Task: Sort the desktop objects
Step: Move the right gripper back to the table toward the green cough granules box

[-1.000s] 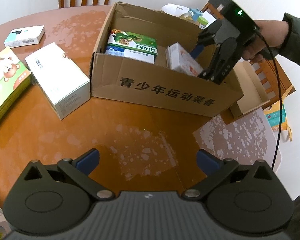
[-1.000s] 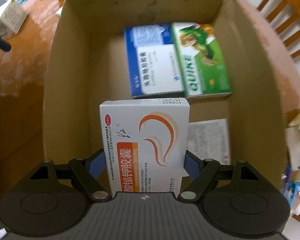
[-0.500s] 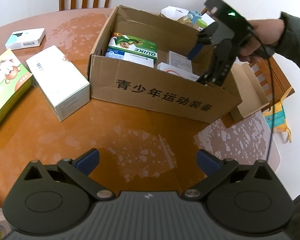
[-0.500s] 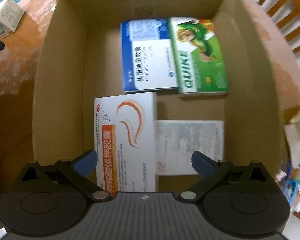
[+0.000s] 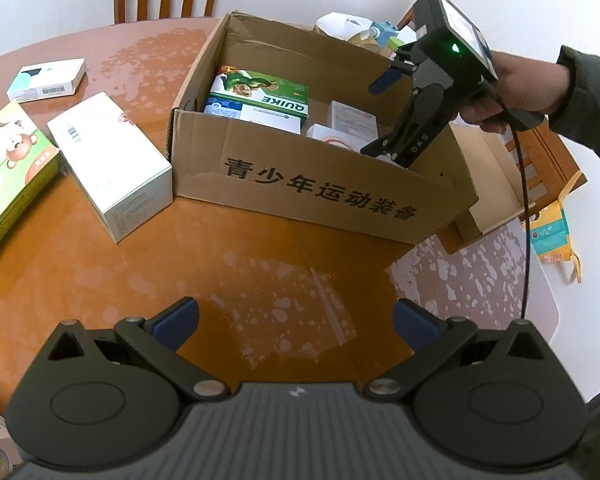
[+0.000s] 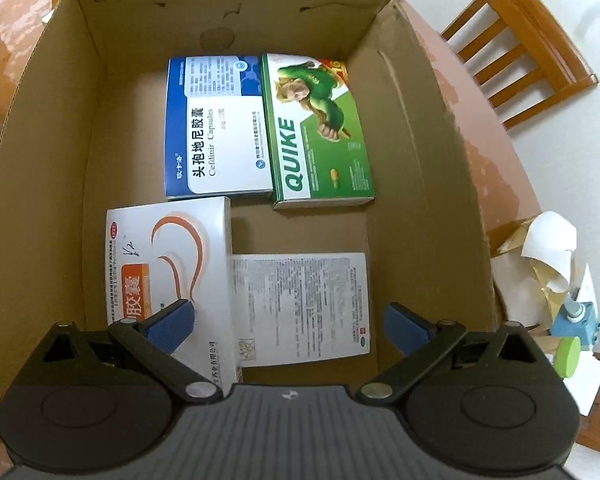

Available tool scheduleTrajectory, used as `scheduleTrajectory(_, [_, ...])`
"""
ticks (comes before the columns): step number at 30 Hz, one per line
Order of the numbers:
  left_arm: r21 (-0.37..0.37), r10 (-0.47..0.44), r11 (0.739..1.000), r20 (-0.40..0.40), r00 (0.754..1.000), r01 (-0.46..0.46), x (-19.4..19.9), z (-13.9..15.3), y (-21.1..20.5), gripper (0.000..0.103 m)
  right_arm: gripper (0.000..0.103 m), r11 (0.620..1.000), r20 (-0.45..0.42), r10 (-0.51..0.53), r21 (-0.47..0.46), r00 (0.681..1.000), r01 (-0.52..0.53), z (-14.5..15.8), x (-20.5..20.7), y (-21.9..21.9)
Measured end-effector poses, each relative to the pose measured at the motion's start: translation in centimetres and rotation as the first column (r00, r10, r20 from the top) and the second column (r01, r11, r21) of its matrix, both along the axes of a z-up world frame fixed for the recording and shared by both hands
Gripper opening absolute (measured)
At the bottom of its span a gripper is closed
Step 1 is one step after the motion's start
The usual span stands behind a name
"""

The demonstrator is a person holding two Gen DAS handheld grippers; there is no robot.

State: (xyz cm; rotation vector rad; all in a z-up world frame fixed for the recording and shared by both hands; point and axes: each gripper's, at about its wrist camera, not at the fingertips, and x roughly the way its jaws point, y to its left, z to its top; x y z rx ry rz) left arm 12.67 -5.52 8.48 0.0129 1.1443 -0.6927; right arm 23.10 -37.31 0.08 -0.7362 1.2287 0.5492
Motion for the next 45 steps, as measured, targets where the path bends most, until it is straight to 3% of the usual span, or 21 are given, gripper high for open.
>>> scheduleTrajectory(6, [0.000,0.006,1.000,-0.006,1.000,-0.006,0.0,-0.1,0.1,0.103,0.103,0.998,0.119,-0.012,-0.062,0.993,0.019,0.5,-0.2,-0.3])
scheduleTrajectory(11, [-0.004,0.006,1.000,-0.008,1.000,-0.006,0.1,-0.1,0.0,0.103,0.103,0.995,0.136,0.057,-0.090,0.989,-0.045,0.3,-0.6,0.8])
scheduleTrajectory(14, [-0.004,0.011,1.000,-0.009,1.000,-0.011,0.2,-0.2,0.1,0.103,0.103,0.995,0.220,0.056,-0.093,0.974,-0.036,1.2,-0.7,1.2])
scheduleTrajectory(19, [-0.007,0.010,1.000,-0.011,1.000,-0.010,0.2,-0.2,0.2,0.103,0.103,0.987,0.145,0.110,-0.136,0.983,-0.090,-0.5,-1.0,1.8])
scheduleTrajectory(24, [-0.005,0.010,1.000,-0.009,1.000,-0.010,0.1,-0.1,0.2,0.103,0.103,0.996,0.066,0.039,-0.079,0.997,-0.034,-1.0,-1.0,1.1])
scheduleTrajectory(27, [-0.003,0.013,1.000,-0.008,1.000,-0.013,0.0,-0.1,0.3,0.103,0.103,1.000,0.042,-0.010,0.001,0.999,0.010,-0.3,-0.4,0.7])
scheduleTrajectory(30, [-0.002,0.011,1.000,-0.009,1.000,-0.011,-0.2,-0.1,0.1,0.103,0.103,0.977,-0.063,-0.055,0.205,0.997,0.067,0.6,0.8,0.5])
scheduleTrajectory(31, [-0.002,0.007,1.000,-0.010,1.000,-0.007,-0.3,-0.1,0.0,0.103,0.103,0.969,-0.081,-0.076,0.229,0.994,0.092,0.4,1.3,0.7])
scheduleTrajectory(39, [-0.002,0.018,1.000,-0.008,1.000,-0.018,-1.0,-0.1,0.3,0.103,0.103,0.967,-0.052,-0.087,0.237,0.995,0.097,-0.8,3.1,3.7])
scheduleTrajectory(45, [-0.009,0.029,1.000,-0.001,1.000,-0.029,-1.1,0.0,0.5,0.103,0.103,0.978,-0.143,-0.065,0.188,0.988,0.092,-3.5,4.5,4.4])
